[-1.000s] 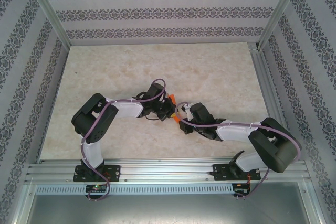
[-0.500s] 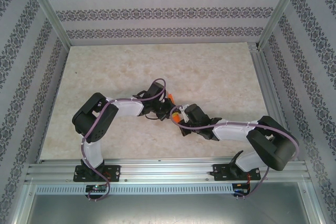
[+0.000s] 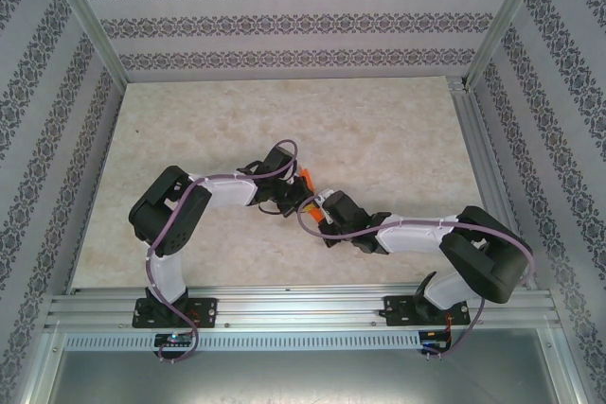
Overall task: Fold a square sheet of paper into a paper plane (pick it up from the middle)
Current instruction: Fold the wing for the fifth time at the center of the table.
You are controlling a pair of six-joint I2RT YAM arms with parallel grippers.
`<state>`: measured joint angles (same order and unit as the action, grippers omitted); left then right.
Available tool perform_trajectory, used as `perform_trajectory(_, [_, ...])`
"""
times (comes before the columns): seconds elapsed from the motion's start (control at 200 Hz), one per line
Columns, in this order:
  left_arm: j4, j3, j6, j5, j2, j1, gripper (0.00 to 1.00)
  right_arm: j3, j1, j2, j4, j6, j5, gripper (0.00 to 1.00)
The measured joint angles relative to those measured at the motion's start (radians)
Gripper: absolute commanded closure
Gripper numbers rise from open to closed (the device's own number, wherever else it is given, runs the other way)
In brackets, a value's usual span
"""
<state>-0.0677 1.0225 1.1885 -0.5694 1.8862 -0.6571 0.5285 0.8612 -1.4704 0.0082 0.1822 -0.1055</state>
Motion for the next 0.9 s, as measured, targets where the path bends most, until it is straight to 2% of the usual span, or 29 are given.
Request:
perform_trajectory(0.255, [-0.005,0.0,-0.034,-0.011,0.001,0.017,0.99,0.003,0.007,0.016,-0.02,0.012,0.004,0.79])
perform_trajectory(0.34, [-0.003,0.0,-0.041,-0.021,0.005,0.03,0.99,-0.007,-0.002,0.069,-0.019,0.039,0.055,0.71])
perform_trajectory(0.414, [0.002,-0.002,-0.048,-0.026,0.012,0.038,0.99,-0.039,-0.028,0.141,0.01,0.083,0.123,0.69])
perform_trajectory(0.509, [0.011,-0.011,-0.056,-0.028,0.015,0.045,0.99,-0.076,-0.105,0.202,0.056,0.166,0.222,0.73])
perform_trajectory(0.654, [0.018,-0.017,-0.061,-0.048,0.019,0.059,0.99,-0.092,-0.23,0.19,0.112,0.293,0.364,0.83])
perform_trajectory(0.904, [0.022,-0.017,-0.082,-0.063,0.03,0.069,0.99,-0.067,-0.278,0.054,0.187,0.452,0.535,0.91])
